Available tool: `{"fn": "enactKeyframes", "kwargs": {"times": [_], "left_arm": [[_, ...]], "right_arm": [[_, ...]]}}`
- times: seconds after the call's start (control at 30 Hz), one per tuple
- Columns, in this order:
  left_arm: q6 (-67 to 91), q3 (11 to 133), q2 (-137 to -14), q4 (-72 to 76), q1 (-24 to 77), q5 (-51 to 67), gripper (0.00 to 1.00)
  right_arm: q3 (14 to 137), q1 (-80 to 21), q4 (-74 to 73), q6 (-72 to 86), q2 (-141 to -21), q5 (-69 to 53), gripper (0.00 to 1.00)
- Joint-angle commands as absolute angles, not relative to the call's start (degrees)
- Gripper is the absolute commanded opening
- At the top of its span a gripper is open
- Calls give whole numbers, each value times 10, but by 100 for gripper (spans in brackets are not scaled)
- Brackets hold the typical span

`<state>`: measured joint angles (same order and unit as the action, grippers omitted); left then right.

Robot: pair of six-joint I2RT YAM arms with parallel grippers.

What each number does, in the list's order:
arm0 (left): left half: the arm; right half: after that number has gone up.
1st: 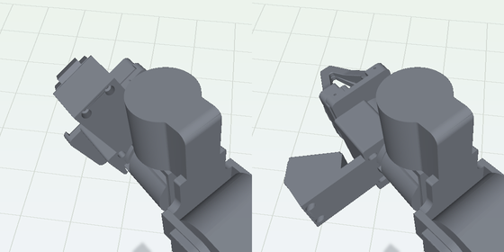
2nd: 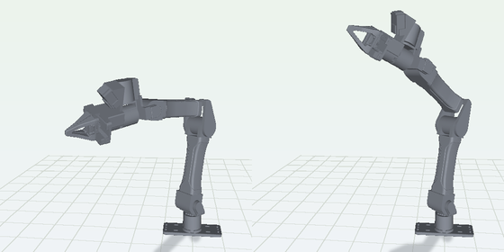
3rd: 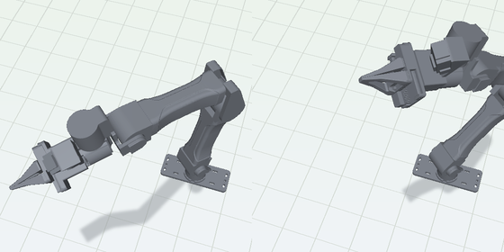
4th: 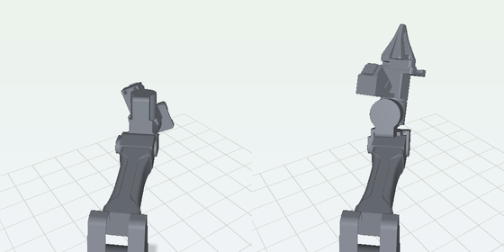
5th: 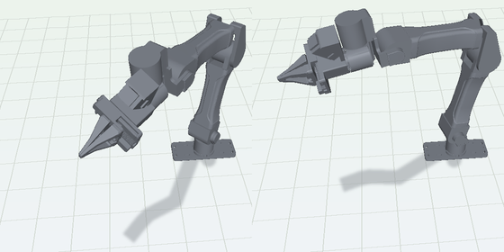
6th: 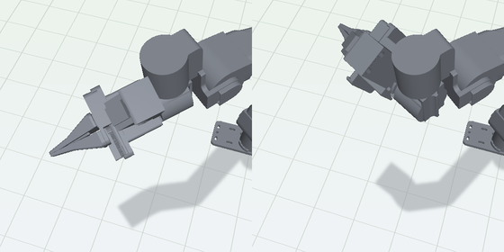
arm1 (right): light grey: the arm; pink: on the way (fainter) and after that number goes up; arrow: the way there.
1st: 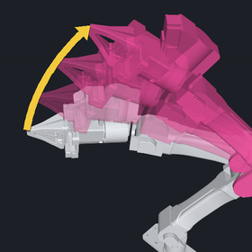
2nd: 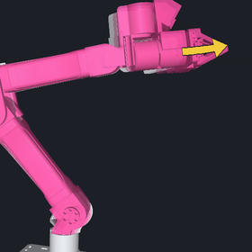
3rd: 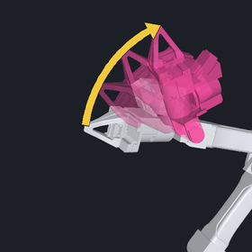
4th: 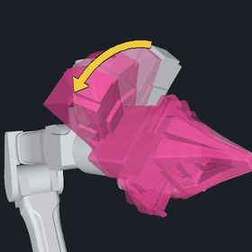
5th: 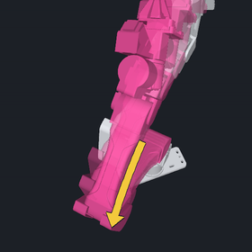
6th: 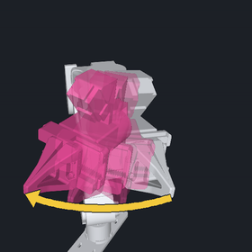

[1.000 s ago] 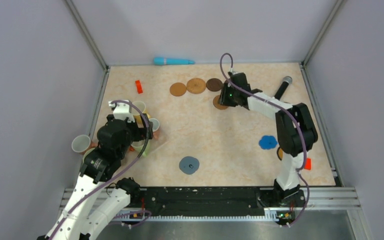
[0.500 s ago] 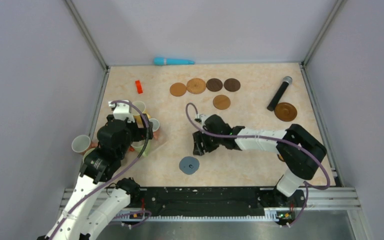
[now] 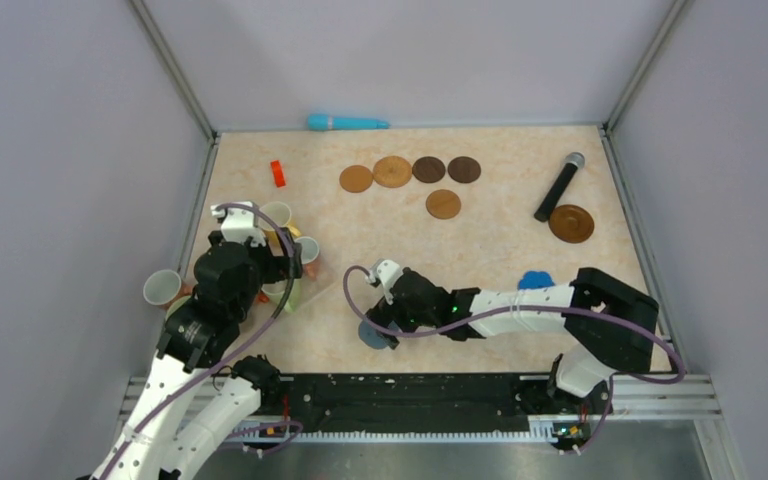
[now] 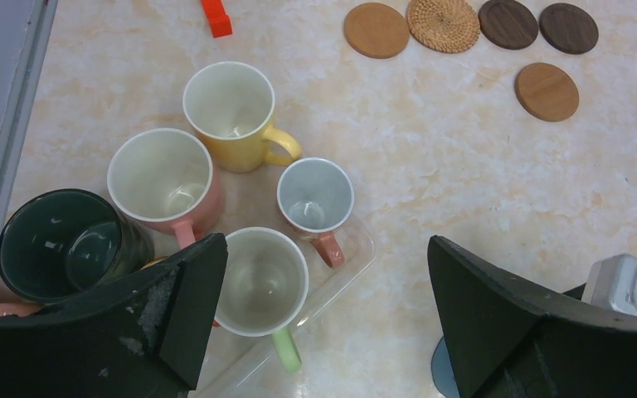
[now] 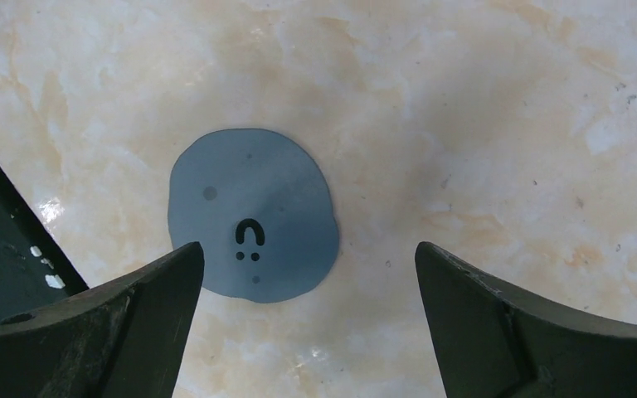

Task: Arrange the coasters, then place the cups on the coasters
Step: Move the coaster to the center of the board.

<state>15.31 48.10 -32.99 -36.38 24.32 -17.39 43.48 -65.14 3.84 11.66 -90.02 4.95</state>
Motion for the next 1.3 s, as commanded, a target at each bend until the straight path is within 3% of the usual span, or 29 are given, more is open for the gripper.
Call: {"fn": "enactKeyframes", "kwargs": {"times": [0.0, 0.93, 1.27], "left_arm": [[160, 480, -317, -343, 243, -195, 96], [161, 479, -302, -341, 243, -215, 95], [161, 478, -302, -340, 243, -216, 95]], "right_arm": [[432, -688, 74, 87, -885, 125, 99], [481, -764, 73, 92, -985, 198, 97], [485, -749, 66, 102, -1008, 218, 85]]}}
